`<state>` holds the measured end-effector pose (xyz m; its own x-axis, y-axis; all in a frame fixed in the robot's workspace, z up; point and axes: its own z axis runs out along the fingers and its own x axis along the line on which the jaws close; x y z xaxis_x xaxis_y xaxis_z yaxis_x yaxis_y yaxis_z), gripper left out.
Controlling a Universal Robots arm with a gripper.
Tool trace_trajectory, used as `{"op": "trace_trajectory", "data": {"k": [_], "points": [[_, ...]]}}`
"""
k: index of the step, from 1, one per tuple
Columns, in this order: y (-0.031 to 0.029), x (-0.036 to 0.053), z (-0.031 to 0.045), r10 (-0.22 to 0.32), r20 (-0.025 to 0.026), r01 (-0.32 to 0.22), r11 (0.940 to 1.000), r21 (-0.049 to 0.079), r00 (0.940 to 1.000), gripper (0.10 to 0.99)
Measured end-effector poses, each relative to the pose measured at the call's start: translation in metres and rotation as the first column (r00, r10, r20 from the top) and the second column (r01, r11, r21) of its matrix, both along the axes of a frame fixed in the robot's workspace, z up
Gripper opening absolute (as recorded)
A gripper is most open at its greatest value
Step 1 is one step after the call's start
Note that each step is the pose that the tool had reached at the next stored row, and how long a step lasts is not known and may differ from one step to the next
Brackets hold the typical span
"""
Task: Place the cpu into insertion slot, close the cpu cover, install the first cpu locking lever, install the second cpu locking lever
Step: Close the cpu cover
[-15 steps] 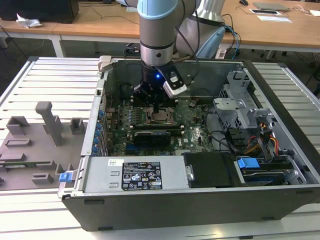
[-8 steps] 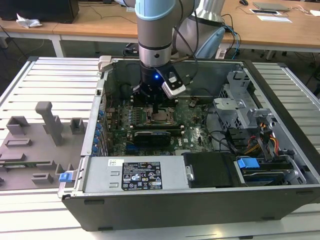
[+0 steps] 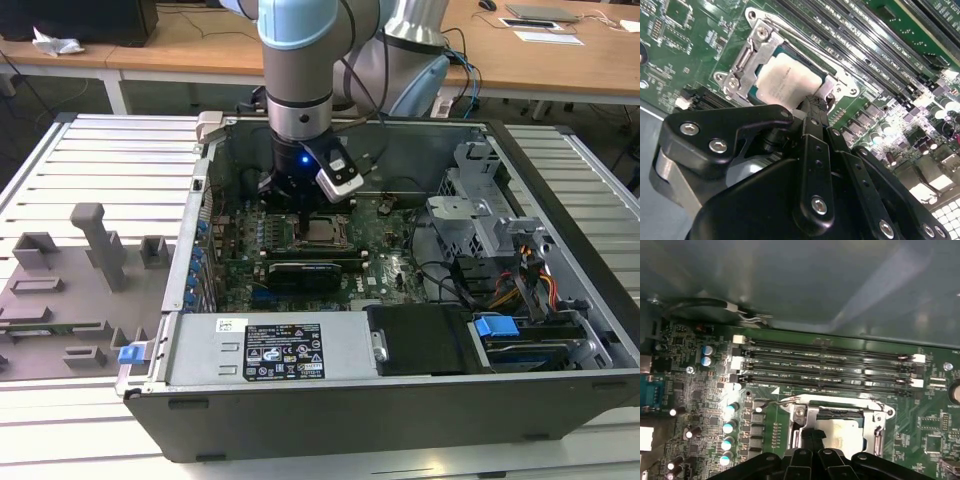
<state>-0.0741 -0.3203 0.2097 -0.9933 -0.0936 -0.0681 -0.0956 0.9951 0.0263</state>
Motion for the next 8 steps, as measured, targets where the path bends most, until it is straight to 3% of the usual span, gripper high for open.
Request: {"op": "trace_trajectory", "data": {"k": [8], "points": [[-0.0003,-0.0034,-0.0068,0.019,-0.0006,-0.019,0.9998,-0.001,0.9998,0.106]]}}
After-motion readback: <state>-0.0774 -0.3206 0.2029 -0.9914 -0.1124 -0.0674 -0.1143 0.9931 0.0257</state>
